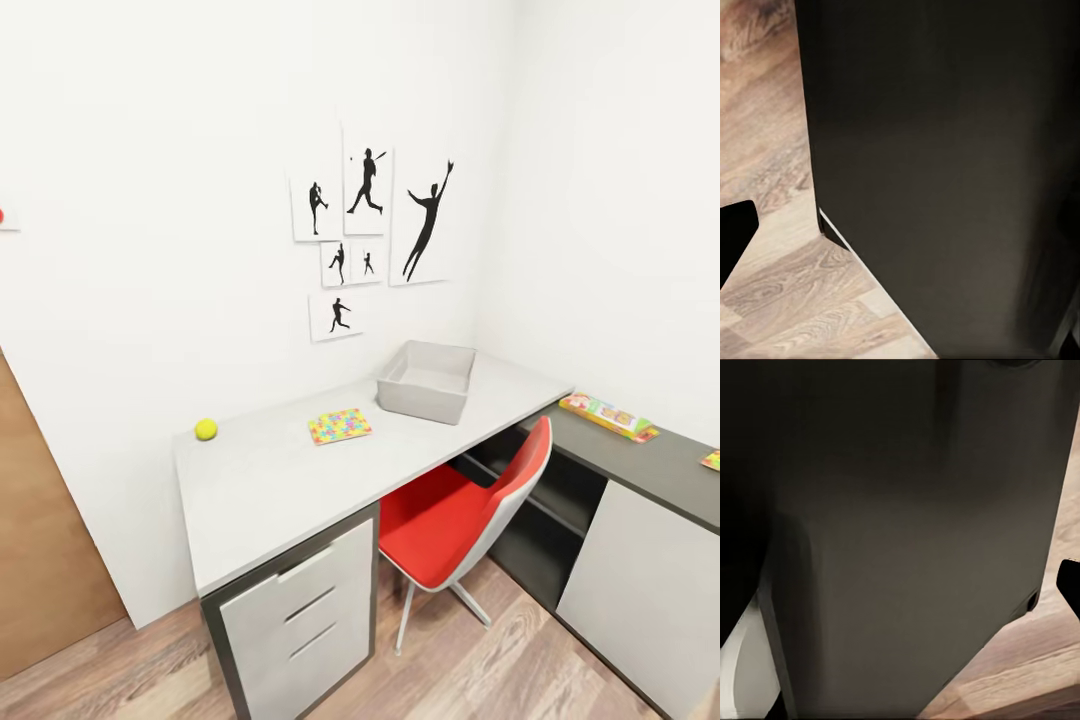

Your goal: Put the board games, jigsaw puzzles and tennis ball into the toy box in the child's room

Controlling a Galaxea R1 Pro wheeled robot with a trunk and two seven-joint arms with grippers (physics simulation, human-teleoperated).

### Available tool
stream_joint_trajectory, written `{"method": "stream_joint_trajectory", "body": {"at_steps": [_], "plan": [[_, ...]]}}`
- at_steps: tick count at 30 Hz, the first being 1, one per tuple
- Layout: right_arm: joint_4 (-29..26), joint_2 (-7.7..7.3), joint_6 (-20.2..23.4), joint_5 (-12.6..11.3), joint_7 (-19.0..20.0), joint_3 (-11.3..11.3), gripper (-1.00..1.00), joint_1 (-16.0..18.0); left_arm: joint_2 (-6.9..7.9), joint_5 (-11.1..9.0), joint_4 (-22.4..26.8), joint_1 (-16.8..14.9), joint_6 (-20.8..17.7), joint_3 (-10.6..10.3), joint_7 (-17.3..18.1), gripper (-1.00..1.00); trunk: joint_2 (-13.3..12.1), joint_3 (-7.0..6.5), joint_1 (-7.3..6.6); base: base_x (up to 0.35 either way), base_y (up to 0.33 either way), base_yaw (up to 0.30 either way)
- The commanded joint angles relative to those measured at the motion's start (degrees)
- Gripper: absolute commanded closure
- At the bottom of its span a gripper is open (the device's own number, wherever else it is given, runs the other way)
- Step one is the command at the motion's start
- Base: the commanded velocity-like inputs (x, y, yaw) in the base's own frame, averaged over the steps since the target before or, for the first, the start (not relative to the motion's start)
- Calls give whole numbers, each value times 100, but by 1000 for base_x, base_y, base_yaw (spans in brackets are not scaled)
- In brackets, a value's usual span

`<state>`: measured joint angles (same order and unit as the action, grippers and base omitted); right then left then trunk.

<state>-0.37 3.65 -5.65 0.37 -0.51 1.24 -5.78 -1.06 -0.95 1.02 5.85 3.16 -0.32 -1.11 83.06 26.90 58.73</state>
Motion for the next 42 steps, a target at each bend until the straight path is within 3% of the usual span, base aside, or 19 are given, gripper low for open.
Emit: {"method": "stream_joint_trajectory", "body": {"at_steps": [1,11,24,25,32,42], "plan": [[-4,3,-46,2,-5,10,-100,-2,-1,-10,14,37,8,-5,-12,-100,2,3,0,0,0,-152],[-7,-17,-367,6,30,8,-100,-2,9,-2,61,58,10,-7,-11,-100,2,3,0,0,0,-247],[-40,-53,-784,-6,17,-5,-100,-2,46,22,277,48,-14,-32,-4,-100,-519,-230,-285,0,0,-182],[-42,-54,-1392,-7,14,-10,-100,0,61,23,316,46,-16,-32,-4,-100,-560,-248,-307,0,0,-34],[-71,-68,-1400,11,33,-50,-100,6,145,24,726,38,-60,-29,-5,-100,-840,-374,-461,0,0,-10],[-77,-81,-1391,13,40,-54,-100,15,237,25,840,22,-86,-37,-3,-100,-1241,-554,-681,0,0,-102]]}}
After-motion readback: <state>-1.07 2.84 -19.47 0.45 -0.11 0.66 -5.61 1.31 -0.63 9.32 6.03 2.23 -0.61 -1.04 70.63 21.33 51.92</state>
